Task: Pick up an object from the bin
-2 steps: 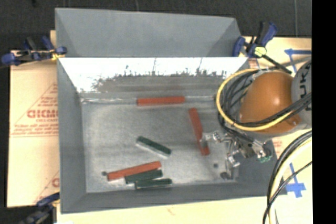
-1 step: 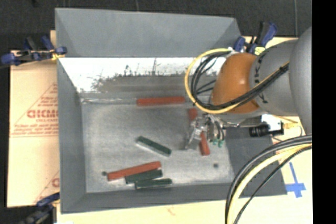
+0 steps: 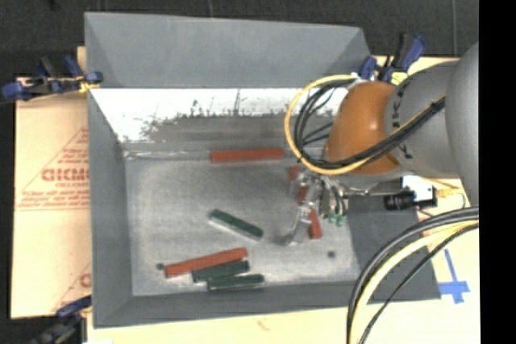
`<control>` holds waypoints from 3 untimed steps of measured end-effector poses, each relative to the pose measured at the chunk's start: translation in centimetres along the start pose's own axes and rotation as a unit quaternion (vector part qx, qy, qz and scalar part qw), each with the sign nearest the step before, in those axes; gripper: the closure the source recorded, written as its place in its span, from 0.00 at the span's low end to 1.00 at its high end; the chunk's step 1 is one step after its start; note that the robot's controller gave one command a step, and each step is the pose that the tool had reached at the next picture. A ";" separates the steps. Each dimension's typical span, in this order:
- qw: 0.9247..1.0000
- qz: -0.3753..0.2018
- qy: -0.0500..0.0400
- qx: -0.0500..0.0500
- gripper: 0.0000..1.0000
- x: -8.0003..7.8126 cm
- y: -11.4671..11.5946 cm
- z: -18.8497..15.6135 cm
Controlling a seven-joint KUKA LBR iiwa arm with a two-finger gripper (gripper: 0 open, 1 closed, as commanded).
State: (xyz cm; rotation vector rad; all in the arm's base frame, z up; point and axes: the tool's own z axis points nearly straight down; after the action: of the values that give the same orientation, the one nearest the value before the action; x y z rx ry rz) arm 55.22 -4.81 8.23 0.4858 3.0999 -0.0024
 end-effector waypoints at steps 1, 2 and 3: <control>1.000 -0.001 0.000 0.000 0.00 0.0 0.0 0.0; 1.000 0.005 0.000 0.000 0.00 3.5 2.9 0.1; 0.999 -0.055 0.001 -0.001 0.00 5.1 5.5 0.4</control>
Offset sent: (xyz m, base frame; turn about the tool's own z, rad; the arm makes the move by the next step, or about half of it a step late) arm -0.0463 0.0782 -0.0027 0.0064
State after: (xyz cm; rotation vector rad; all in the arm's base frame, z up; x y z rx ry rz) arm 52.08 2.00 7.83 0.3160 3.1240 0.0006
